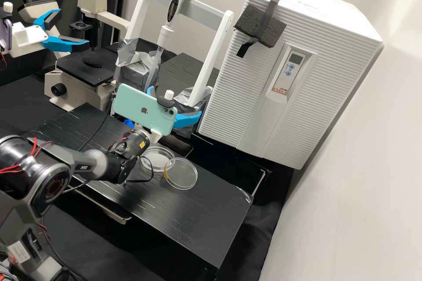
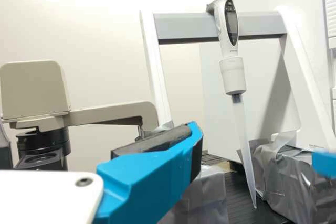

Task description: Use the pipette

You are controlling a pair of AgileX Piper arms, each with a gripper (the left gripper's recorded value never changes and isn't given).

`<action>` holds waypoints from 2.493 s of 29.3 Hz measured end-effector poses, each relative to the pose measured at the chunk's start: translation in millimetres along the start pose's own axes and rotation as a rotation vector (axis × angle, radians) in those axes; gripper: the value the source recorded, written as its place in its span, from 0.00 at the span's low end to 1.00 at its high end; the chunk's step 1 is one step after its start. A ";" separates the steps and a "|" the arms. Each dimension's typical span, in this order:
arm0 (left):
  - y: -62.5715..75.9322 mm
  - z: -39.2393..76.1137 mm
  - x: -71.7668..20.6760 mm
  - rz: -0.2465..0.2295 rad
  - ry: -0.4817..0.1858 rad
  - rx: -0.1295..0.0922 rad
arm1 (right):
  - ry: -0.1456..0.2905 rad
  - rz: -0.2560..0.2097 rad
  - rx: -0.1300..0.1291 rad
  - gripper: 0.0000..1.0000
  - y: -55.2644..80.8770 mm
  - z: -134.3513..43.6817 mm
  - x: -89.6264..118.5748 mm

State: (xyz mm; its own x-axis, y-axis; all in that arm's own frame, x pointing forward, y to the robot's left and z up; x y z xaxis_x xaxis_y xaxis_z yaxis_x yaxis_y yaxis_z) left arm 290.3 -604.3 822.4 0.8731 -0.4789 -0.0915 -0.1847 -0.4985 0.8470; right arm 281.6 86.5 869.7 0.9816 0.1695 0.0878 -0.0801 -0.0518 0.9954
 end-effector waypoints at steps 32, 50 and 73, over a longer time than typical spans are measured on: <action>-1.7 -2.7 -0.5 -0.006 0.007 0.003 | 0.095 -0.027 0.020 1.00 37.4 -144.4 88.1; -0.7 -8.4 -1.0 -0.004 0.023 0.011 | -0.003 -0.082 -0.029 1.00 21.3 -149.5 124.5; -7.1 -9.8 0.8 -0.024 0.026 0.009 | -0.046 -0.096 -0.046 0.00 13.6 -142.8 133.2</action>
State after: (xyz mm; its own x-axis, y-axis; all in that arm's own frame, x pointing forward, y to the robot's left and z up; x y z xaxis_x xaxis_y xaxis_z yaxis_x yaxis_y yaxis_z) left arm 296.7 -594.0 821.5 0.8889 -0.4477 -0.0973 -0.1677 -0.5156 0.8402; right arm 386.5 248.8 900.2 0.9920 0.1258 -0.0089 0.0080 0.0078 0.9999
